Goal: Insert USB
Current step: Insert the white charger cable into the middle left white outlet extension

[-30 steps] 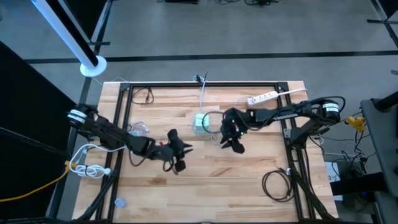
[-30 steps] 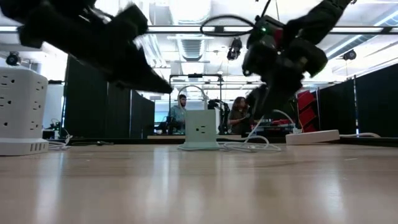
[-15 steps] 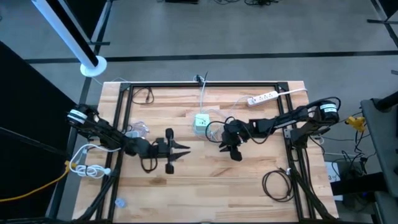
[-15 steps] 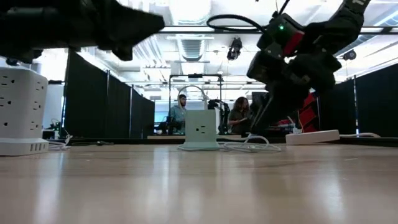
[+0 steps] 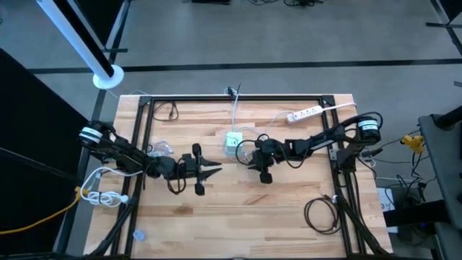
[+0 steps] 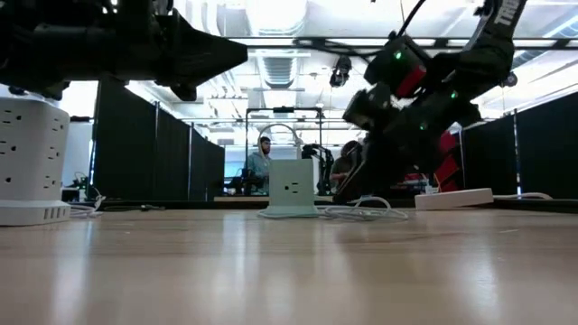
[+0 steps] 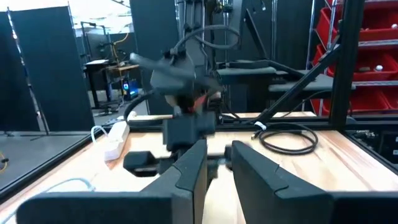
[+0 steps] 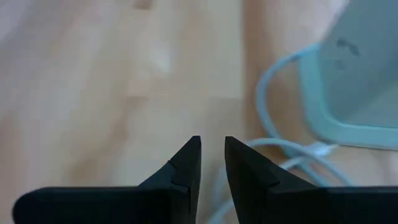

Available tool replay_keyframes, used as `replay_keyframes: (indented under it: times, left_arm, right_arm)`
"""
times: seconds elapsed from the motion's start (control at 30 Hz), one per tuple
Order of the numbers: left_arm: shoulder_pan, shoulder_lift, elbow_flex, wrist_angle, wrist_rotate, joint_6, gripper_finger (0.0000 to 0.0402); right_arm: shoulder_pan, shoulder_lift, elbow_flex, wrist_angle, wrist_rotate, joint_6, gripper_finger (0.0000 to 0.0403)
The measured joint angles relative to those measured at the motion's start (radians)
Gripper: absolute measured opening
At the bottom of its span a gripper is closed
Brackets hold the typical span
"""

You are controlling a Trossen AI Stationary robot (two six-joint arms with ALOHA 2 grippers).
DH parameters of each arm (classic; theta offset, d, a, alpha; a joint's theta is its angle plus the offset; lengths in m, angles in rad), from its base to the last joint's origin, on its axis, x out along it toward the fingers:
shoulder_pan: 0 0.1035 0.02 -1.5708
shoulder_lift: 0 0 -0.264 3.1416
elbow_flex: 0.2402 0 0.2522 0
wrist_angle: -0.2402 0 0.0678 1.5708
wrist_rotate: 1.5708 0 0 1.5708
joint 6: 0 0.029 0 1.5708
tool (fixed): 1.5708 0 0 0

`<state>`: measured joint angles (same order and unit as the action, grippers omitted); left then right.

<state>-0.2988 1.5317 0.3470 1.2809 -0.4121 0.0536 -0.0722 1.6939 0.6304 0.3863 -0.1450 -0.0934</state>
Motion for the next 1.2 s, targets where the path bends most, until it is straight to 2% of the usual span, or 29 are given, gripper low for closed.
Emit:
replay_keyframes:
  times: [0.07, 0.17, 0.3, 0.43, 0.53, 0.6, 0.67, 0.77, 1.07, 1.13, 1.2]
  left_arm:
    - [0.002, 0.000, 0.000, 0.002, 0.000, -0.008, 0.0064]
    - [0.003, 0.000, 0.000, -0.026, 0.000, -0.066, 0.0064]
    - [0.003, 0.000, -0.001, -0.145, 0.002, -0.169, 0.0064]
    - [0.005, 0.000, 0.000, -0.210, -0.010, -0.266, 0.0064]
    - [0.006, -0.005, 0.001, -0.275, -0.045, -0.398, 0.0063]
    - [0.013, -0.025, 0.003, -0.379, -0.050, -0.503, 0.0058]
    - [0.025, -0.063, 0.041, -0.519, -0.052, -0.546, 0.0051]
    - [0.033, -0.124, 0.161, -0.808, -0.063, -0.527, 0.0041]
    - [0.113, -0.126, 0.674, -1.888, -0.114, -0.563, 0.0028]
    - [0.173, -0.112, 0.770, -2.070, -0.081, -0.599, 0.0027]
    - [0.257, -0.091, 0.839, -2.218, -0.006, -0.619, 0.0027]
  right_arm:
    - [-0.003, 0.026, 0.003, 0.024, 0.042, -0.008, 0.0053]
    - [-0.003, 0.019, 0.012, 0.029, 0.051, -0.010, 0.0055]
    - [-0.006, -0.005, 0.031, 0.030, 0.077, -0.031, 0.0067]
    - [-0.013, -0.041, 0.052, -0.054, 0.120, -0.065, 0.0077]
    - [-0.011, -0.102, 0.077, -0.112, 0.118, -0.103, 0.0083]
    - [-0.011, -0.145, 0.088, -0.141, 0.116, -0.136, 0.0088]
    - [-0.011, -0.186, 0.091, -0.154, 0.117, -0.168, 0.0093]
    - [-0.012, -0.241, 0.092, -0.149, 0.115, -0.214, 0.0100]
    - [-0.015, -0.258, 0.092, -0.143, 0.112, -0.214, 0.0121]
    - [-0.013, -0.246, 0.092, -0.144, 0.111, -0.212, 0.0124]
    - [-0.013, -0.237, 0.091, -0.144, 0.108, -0.195, 0.0127]
